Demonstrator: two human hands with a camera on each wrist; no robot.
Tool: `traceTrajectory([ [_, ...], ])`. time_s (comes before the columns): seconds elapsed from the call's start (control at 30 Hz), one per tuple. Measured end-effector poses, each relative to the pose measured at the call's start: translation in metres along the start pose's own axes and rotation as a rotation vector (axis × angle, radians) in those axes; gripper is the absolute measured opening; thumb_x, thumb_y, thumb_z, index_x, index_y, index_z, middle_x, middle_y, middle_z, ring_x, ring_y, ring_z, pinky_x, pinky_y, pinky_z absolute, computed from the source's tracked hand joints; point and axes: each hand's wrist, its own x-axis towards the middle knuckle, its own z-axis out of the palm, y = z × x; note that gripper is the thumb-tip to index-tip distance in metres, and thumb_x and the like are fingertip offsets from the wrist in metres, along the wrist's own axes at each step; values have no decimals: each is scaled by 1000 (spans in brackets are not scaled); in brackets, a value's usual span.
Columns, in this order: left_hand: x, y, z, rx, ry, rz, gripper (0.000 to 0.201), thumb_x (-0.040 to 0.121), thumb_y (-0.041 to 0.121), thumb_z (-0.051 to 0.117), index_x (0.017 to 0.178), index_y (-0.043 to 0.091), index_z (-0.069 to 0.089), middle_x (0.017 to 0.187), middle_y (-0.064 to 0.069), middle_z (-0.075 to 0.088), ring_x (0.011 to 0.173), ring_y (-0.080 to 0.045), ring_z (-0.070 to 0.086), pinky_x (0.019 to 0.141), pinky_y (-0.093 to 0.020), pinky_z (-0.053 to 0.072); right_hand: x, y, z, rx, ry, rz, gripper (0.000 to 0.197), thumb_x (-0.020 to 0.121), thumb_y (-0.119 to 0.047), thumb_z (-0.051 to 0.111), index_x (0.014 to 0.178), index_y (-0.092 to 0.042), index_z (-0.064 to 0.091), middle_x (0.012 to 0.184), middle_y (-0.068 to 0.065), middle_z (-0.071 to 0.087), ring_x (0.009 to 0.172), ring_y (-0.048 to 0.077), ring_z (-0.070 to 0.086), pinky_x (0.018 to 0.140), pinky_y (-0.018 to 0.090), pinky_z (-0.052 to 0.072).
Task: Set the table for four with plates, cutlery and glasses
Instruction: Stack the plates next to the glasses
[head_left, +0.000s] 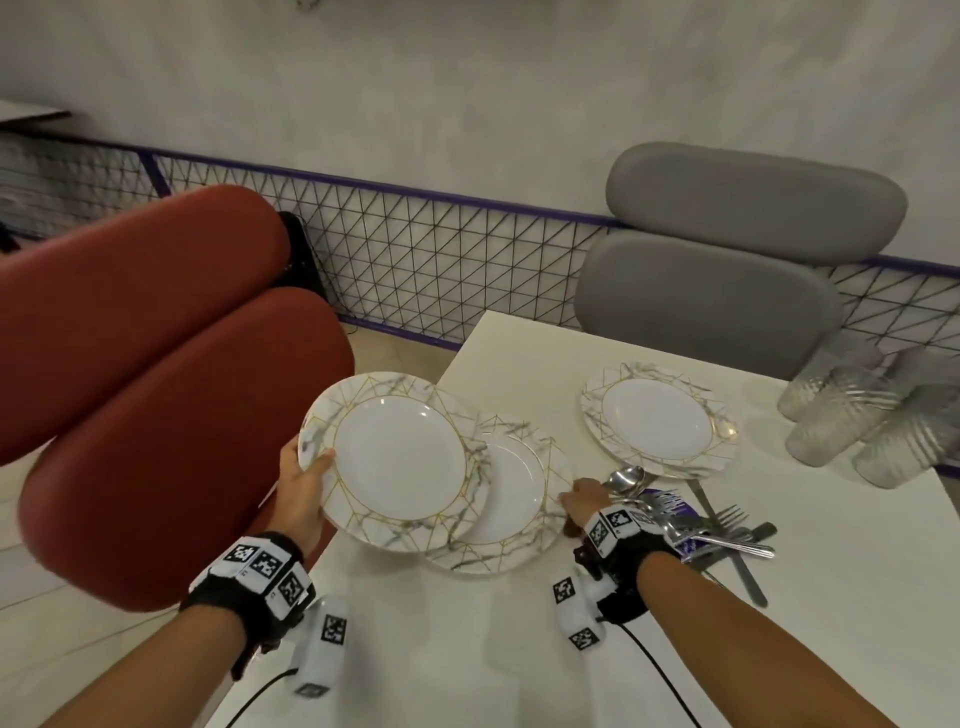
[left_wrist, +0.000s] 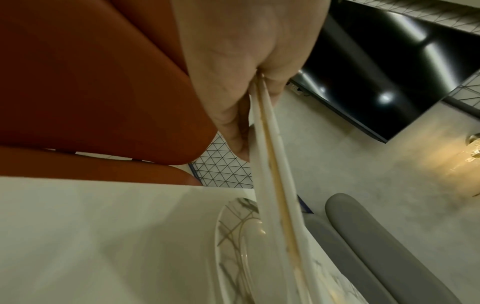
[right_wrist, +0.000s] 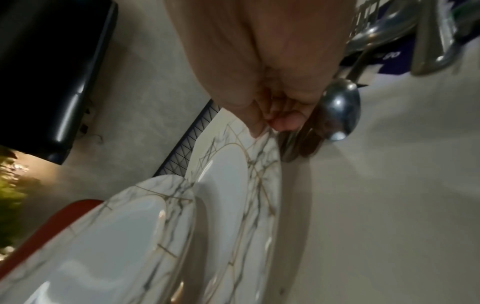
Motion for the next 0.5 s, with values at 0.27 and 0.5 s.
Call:
traceTrajectory([
  [0.27,11,-15,8,11,86,35,40,92,10,51,130,20,42,128,-9,51,113,-28,52,98,-51,44,-20,-10,-68,482,620,-223,31,99,-13,32,125,2,45,115,26,58,98,27,54,80,28,37],
  [0.5,9,-30,64,74,-36,25,42,92,9,52,133,15,44,128,-8,53,114,-25,52,100,-42,42,3,11,-91,658,590,-111,35,96,-12,39,129,-3,48,129,19,54,116,32,52,104,44,40],
])
